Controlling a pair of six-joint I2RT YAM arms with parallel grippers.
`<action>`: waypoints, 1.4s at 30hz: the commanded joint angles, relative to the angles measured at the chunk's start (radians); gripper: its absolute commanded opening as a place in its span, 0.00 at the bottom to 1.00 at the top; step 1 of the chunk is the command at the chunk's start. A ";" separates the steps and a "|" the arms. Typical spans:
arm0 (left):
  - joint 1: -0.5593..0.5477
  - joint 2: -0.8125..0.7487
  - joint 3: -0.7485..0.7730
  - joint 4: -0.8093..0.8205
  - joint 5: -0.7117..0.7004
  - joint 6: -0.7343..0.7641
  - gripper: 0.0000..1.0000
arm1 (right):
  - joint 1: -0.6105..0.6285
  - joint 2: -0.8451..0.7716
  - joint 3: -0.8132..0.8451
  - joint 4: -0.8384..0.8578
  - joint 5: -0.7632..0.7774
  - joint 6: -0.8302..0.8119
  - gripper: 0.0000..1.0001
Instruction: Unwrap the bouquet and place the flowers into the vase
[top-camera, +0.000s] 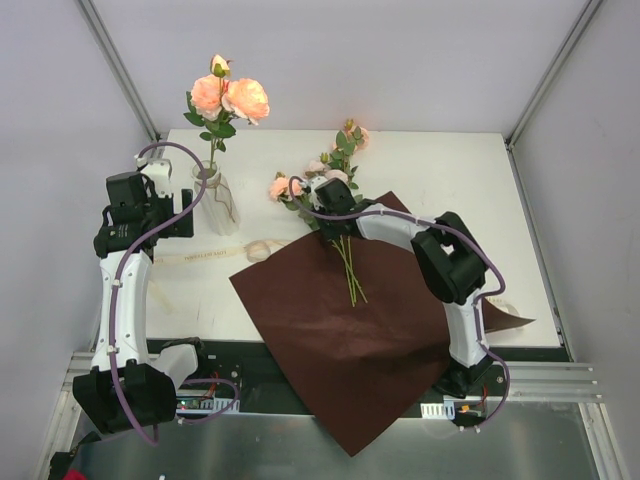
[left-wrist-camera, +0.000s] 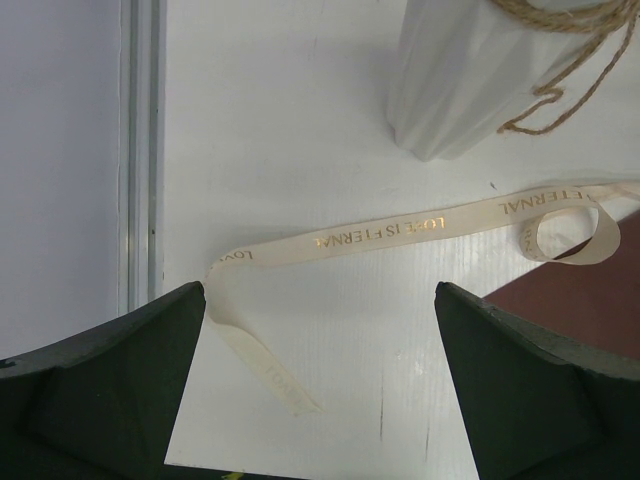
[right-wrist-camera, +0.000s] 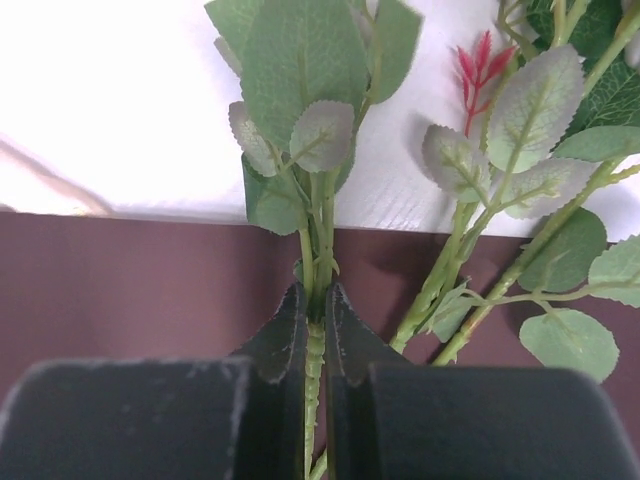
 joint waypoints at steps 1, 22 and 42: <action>0.013 -0.002 0.040 0.016 -0.005 0.004 0.99 | 0.016 -0.157 0.007 0.027 -0.036 0.039 0.01; 0.148 0.025 0.261 -0.096 0.048 -0.206 0.99 | 0.065 -1.106 -0.641 0.870 -0.179 0.195 0.01; 0.394 0.142 0.413 -0.205 0.326 -0.208 0.99 | 0.261 -0.235 0.331 1.288 -0.646 0.005 0.00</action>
